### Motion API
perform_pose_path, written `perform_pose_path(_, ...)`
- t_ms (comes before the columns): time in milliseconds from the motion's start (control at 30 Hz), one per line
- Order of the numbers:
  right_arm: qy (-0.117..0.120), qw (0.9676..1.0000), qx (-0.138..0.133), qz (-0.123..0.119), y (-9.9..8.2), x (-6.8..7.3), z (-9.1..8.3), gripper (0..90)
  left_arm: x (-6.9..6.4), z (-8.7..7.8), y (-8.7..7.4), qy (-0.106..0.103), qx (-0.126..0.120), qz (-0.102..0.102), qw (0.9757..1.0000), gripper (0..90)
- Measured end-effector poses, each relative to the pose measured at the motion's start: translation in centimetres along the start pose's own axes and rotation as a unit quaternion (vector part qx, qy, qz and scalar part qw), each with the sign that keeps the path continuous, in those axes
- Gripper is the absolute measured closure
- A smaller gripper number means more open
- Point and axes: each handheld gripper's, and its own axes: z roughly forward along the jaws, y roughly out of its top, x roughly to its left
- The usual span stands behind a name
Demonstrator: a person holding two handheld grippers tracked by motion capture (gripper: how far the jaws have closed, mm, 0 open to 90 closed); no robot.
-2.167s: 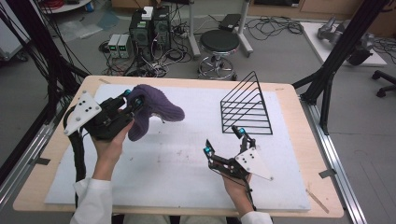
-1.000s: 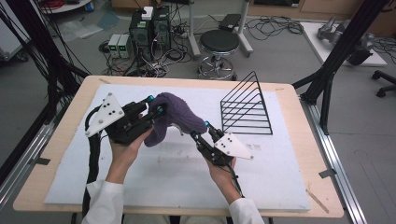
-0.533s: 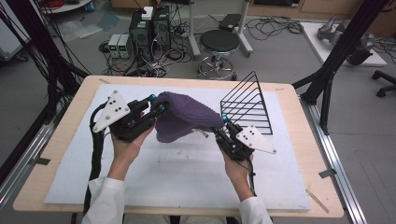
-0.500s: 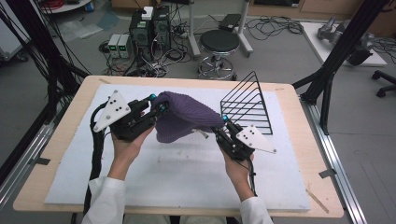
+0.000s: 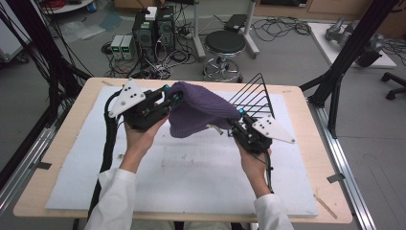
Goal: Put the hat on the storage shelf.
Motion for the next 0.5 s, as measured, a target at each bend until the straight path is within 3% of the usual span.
perform_pose_path(300, -0.032, 0.9994, -0.004, 0.011, 1.8, -2.6, -0.9, 79.2, -0.8, 3.4, 1.2, -0.018, 0.006, 0.007, 0.9998, 78.0)
perform_pose_path(500, -0.054, 0.9985, -0.005, -0.006, 3.0, -4.0, -1.2, 79.3, -0.7, 5.8, 2.4, -0.026, -0.007, -0.002, 0.9996, 78.0)
